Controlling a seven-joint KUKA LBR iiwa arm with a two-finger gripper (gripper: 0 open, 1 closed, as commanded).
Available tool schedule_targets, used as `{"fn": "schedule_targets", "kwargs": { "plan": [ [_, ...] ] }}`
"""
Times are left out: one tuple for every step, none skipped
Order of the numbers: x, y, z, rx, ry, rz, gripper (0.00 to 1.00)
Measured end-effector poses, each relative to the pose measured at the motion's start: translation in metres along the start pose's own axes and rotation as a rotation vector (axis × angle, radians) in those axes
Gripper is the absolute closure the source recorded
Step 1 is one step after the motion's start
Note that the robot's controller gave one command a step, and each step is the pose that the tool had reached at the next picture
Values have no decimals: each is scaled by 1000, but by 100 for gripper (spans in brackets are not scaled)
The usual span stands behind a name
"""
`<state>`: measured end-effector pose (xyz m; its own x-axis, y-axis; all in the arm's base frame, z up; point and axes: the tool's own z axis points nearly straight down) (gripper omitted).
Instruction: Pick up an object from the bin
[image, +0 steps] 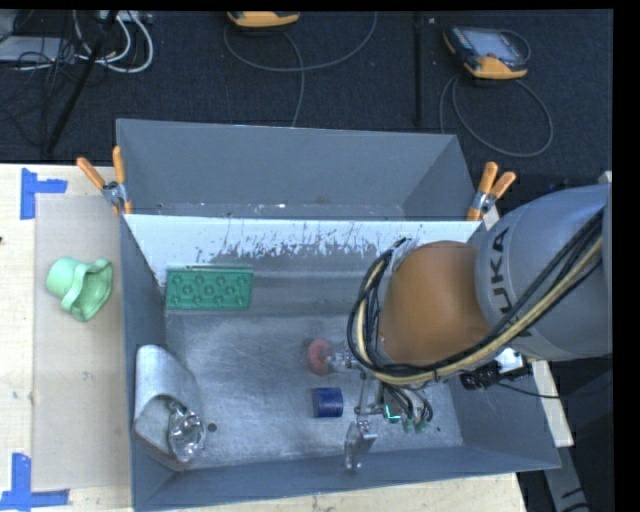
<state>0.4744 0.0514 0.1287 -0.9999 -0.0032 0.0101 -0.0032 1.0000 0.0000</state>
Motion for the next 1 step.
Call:
{"fn": "schedule_targets", "kwargs": {
  "plan": [
    [-54, -4, 52, -5, -30, -88, 0]
  ]
}}
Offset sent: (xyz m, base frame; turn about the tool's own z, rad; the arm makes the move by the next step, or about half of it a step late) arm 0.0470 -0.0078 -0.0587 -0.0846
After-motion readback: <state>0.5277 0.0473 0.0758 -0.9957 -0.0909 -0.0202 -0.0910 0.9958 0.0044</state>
